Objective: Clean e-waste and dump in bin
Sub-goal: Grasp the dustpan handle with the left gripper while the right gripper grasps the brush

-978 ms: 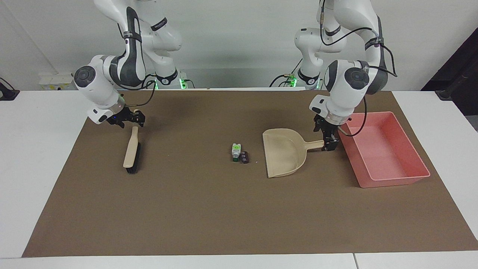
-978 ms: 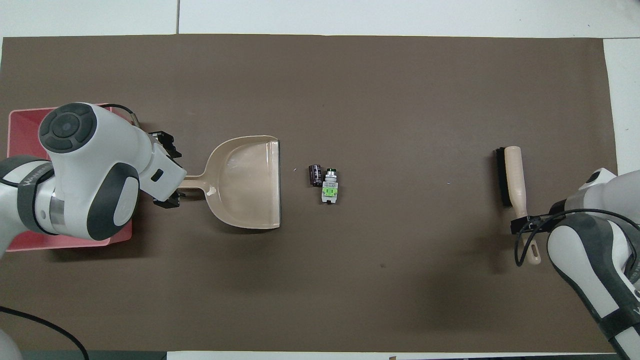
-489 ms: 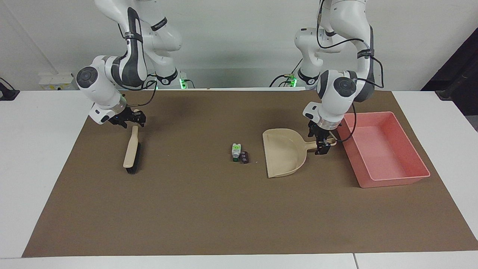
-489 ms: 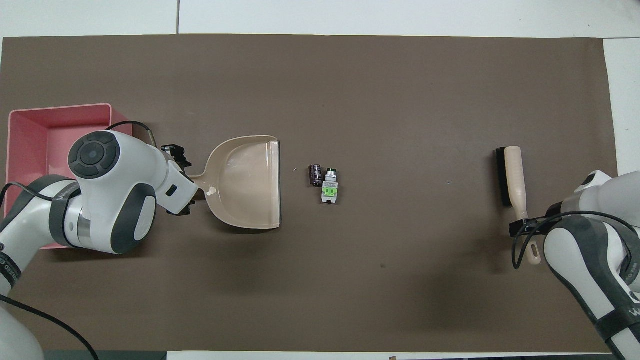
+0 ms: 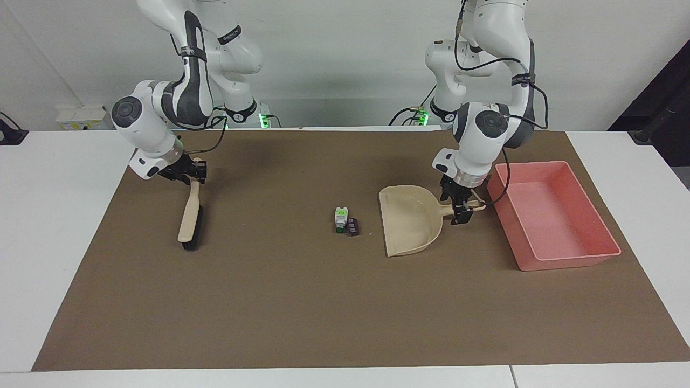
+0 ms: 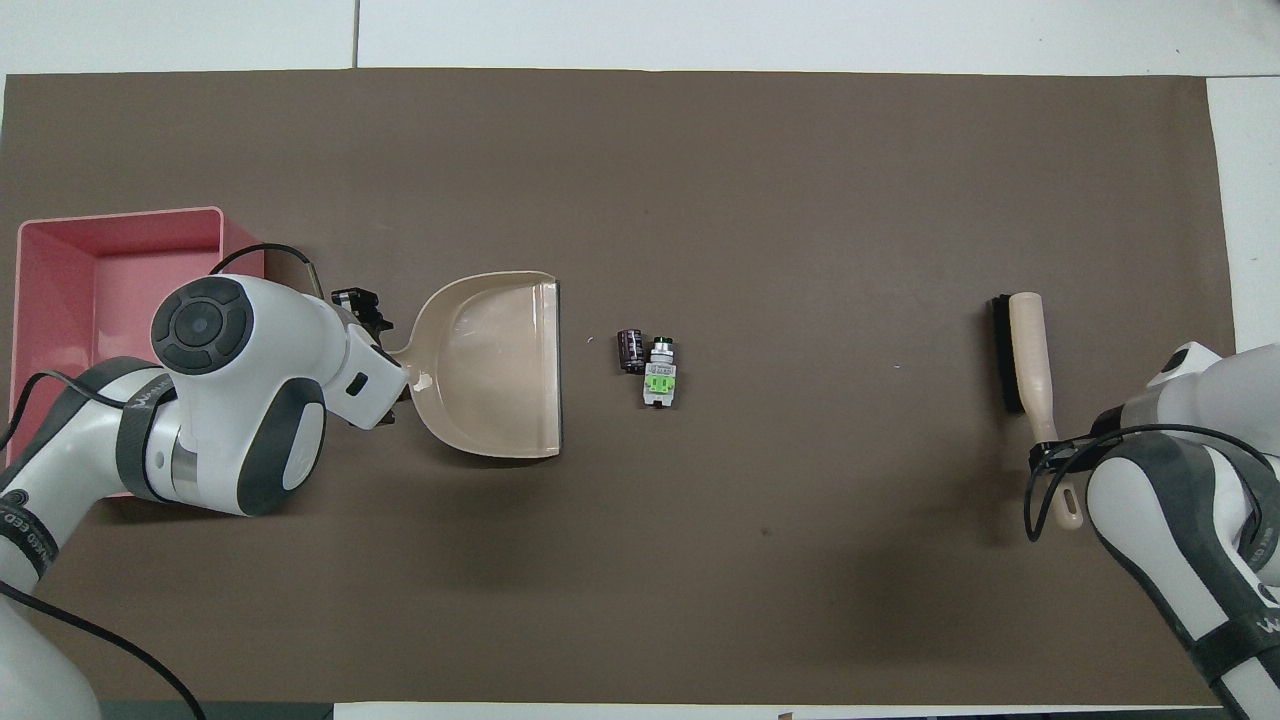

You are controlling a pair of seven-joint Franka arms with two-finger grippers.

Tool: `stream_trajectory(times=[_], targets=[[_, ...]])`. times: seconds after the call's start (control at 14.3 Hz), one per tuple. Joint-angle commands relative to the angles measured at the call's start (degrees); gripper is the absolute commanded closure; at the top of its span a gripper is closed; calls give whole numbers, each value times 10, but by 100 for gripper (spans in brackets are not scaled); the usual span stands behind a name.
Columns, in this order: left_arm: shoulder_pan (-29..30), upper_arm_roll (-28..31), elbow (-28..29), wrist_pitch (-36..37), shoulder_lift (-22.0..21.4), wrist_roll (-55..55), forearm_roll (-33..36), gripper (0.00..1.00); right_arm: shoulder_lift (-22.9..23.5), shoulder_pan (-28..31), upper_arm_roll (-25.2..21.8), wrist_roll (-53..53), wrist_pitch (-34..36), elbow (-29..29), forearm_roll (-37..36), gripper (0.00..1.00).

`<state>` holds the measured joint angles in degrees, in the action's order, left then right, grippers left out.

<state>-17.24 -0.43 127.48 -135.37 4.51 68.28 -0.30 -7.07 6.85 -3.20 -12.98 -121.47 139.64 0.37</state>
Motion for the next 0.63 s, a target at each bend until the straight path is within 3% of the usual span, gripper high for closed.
stream_trajectory(times=[0.0,0.21,0.28,0.56], targets=[[-5,3,15,-14,-10,-13,6,32,-15,1,1,-15,-1,11,8,92],[-5,3,15,-6,-10,-18,6,64,-1,-4,5,-13,46,-36,5,100],[-5,3,13,-6,-10,-15,6,80,12,-12,6,-13,85,-70,2,100],[-5,3,-12,22,-10,-11,6,97,38,-74,6,28,208,-183,-4,100]])
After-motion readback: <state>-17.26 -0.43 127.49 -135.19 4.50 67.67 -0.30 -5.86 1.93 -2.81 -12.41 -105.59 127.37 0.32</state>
